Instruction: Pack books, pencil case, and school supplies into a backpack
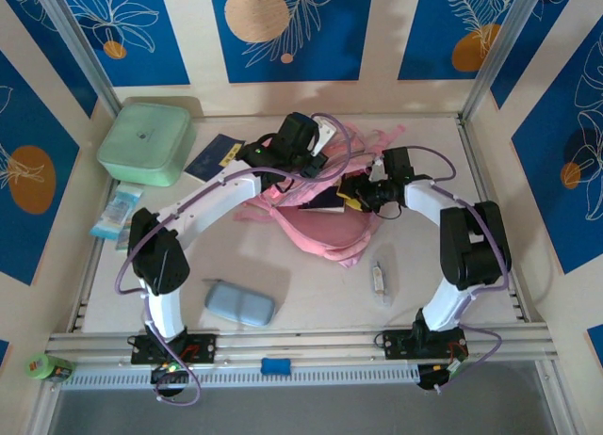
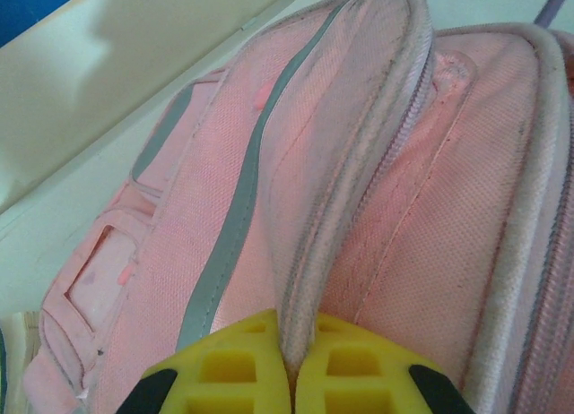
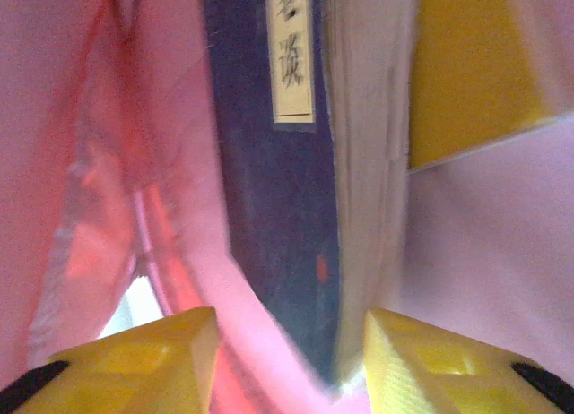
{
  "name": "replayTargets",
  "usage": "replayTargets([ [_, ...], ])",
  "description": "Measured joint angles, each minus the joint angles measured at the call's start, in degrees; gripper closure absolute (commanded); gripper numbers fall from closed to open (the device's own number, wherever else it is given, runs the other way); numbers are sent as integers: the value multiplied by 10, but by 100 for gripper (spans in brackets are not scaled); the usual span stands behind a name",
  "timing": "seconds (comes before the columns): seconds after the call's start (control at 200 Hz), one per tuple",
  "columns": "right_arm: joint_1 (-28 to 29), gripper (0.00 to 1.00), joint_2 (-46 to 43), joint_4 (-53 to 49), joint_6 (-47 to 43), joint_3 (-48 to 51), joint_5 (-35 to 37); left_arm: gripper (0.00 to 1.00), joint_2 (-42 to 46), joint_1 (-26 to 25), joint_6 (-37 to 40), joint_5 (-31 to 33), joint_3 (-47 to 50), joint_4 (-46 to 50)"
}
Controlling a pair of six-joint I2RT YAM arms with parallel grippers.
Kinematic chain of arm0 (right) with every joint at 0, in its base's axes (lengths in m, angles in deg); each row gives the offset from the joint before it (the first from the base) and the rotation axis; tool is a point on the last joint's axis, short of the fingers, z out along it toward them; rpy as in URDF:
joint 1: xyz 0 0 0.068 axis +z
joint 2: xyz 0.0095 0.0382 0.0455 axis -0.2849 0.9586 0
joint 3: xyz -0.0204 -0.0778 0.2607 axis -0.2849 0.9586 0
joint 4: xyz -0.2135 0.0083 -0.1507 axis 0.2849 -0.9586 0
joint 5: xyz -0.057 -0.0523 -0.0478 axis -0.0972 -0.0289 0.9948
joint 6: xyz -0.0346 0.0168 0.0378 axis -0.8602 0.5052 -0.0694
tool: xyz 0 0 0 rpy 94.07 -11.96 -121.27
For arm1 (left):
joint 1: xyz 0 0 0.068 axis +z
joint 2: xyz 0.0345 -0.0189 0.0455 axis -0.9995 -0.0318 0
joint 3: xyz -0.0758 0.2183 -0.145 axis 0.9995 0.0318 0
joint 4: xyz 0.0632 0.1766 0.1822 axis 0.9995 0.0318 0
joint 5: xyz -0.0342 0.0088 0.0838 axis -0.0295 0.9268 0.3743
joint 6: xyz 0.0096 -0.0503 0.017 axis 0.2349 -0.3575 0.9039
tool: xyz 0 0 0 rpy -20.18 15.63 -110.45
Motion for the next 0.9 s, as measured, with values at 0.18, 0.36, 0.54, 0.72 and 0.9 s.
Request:
replayTargets([
  [0.18,47,78,-113,-28,11,71,98,100,8,2,-3,-10,13,-2],
  [0.36,131,98,-71,11,41,98,121,100,10,3,-10,-14,19,-7],
  [0.54,132,99,-24,81,71,102,198,100,10,4,-15,-20,21,-8],
  [0.72,101,98,-23,139,80,95,260,100,10,6,-22,-22,22,-9],
  [0.9,103,96,-35,135,49,88,280,100,10,11,-32,-35,22,-9],
])
